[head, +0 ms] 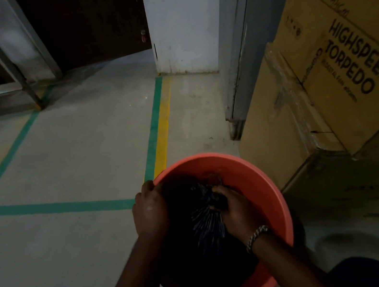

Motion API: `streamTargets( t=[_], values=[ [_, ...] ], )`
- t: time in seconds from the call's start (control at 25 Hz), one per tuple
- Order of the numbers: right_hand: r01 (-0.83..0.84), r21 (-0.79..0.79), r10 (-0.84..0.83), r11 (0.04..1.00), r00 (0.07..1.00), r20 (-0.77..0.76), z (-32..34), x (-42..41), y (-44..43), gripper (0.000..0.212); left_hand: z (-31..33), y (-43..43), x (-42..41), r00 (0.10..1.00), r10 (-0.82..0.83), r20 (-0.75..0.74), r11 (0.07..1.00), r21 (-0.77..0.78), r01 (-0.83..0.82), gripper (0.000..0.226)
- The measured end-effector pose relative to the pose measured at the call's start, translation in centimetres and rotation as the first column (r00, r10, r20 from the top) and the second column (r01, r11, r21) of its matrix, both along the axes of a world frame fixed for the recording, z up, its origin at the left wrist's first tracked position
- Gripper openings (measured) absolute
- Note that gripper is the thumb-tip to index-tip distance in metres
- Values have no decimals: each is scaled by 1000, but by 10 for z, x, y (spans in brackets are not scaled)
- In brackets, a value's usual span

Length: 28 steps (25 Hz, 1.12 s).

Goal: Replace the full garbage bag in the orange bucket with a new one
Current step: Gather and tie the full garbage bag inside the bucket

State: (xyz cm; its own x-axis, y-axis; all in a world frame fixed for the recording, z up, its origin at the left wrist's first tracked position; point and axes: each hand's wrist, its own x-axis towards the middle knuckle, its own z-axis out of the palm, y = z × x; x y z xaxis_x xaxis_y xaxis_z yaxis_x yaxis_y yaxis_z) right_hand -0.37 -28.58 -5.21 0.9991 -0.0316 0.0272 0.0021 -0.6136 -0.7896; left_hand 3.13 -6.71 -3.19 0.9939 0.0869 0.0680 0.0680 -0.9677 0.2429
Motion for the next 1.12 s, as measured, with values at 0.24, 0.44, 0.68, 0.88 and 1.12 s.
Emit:
streamTargets(
  t=[0.24, 0.44, 0.68, 0.88, 1.12],
  values=[
    [-71, -3, 71, 997, 997, 22, 21, 23, 19, 43, 8, 16, 12, 995, 87, 49, 977, -198, -76, 27],
    [-135, 9, 135, 991, 990, 50, 34, 43, 49, 36, 14, 40, 23, 963, 267, 30, 938, -238, -252, 24],
    [-148, -64, 154, 987, 984, 90, 49, 62, 70, 40, 4, 32, 23, 981, 12, 196, 999, -43, -4, 37],
    [-126, -42, 130, 991, 987, 99, 81, 75, 68, 46, 23, 7, 20, 975, -138, 174, 933, -308, 186, 50],
    [-135, -10, 135, 991, 983, 123, 152, 82, 63, 27, 87, 7, 28, 955, -206, 211, 902, -337, 269, 48]
  ],
)
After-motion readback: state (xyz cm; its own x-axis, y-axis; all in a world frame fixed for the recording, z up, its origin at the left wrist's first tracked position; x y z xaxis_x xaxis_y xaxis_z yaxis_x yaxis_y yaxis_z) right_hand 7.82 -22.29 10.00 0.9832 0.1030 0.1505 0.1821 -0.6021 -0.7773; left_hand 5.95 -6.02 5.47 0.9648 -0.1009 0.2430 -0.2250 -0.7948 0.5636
